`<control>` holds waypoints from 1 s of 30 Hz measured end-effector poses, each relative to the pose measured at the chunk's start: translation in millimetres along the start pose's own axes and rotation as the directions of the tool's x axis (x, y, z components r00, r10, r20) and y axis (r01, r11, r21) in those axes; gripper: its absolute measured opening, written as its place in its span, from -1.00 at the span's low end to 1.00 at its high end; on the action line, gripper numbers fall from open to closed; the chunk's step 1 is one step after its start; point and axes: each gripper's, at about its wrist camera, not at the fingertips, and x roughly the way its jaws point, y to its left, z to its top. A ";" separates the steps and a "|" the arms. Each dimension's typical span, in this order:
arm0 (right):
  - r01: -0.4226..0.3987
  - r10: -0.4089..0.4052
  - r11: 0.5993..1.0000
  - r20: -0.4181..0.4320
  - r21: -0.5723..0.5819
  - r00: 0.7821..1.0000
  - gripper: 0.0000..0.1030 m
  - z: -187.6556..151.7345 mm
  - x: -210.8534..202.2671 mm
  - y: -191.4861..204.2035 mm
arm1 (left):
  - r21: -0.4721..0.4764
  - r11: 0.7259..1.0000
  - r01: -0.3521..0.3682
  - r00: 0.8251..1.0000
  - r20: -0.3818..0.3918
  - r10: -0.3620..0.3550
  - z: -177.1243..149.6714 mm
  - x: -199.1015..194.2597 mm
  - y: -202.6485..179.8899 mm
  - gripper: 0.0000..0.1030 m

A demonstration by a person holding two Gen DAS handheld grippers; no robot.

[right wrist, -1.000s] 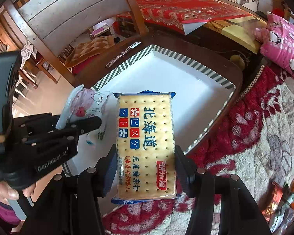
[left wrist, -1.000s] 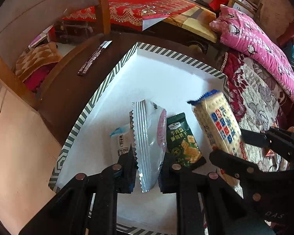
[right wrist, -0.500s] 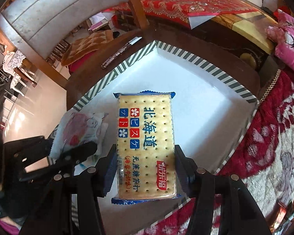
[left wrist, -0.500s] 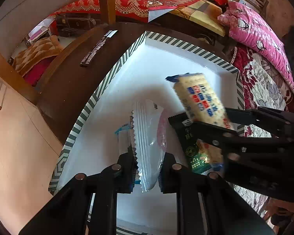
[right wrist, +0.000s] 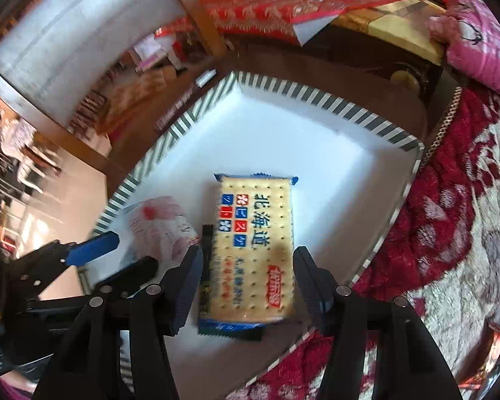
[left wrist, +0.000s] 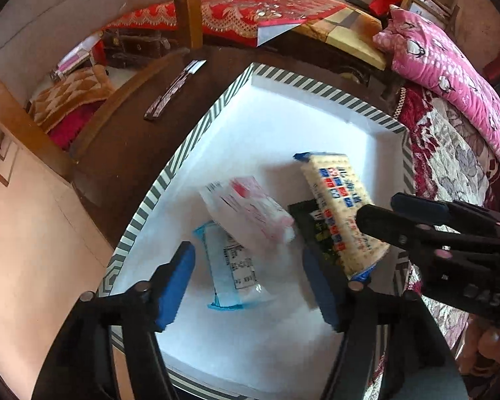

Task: Organize snacks
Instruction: 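Lower both snacks into the tray and open both grippers, then move both tools back over the snack pile on the blanket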

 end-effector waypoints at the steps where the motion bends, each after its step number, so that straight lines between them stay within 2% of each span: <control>1: -0.003 0.003 1.000 0.011 -0.006 1.000 0.19 -1.4 -6.6 0.5 | 0.012 1.000 -0.003 1.000 0.006 0.003 -0.7 -3.2 -3.8 0.31; 4: 0.003 -0.003 1.000 0.041 -0.011 0.999 0.21 -9.4 -24.9 -1.2 | 0.046 0.999 -0.014 0.999 0.037 0.013 -3.4 -14.1 -16.4 0.46; 9: -0.017 0.014 0.999 0.088 0.036 0.996 0.25 -34.6 -59.3 -17.6 | 0.105 0.994 0.007 0.998 0.063 -0.014 -9.8 -28.8 -47.7 0.52; 13: 0.002 -0.011 0.997 0.118 0.073 0.993 0.27 -57.2 -86.5 -37.0 | 0.164 0.986 0.038 0.997 0.061 -0.049 -17.4 -34.3 -77.9 0.52; 22: 0.095 -0.121 0.977 0.130 0.189 0.984 0.30 -125.2 -146.3 -100.9 | 0.238 0.960 0.147 0.989 -0.007 -0.150 -32.8 -32.5 -142.4 0.53; 26: 0.155 -0.190 0.953 0.113 0.261 0.975 0.31 -158.1 -167.9 -136.3 | 0.243 0.951 0.190 0.982 -0.045 -0.184 -34.5 -23.0 -172.7 0.53; 30: 0.180 -0.223 0.928 0.100 0.327 0.970 0.32 -186.1 -183.6 -167.0 | 0.245 0.938 0.245 0.969 -0.095 -0.228 -32.7 -9.3 -208.0 0.53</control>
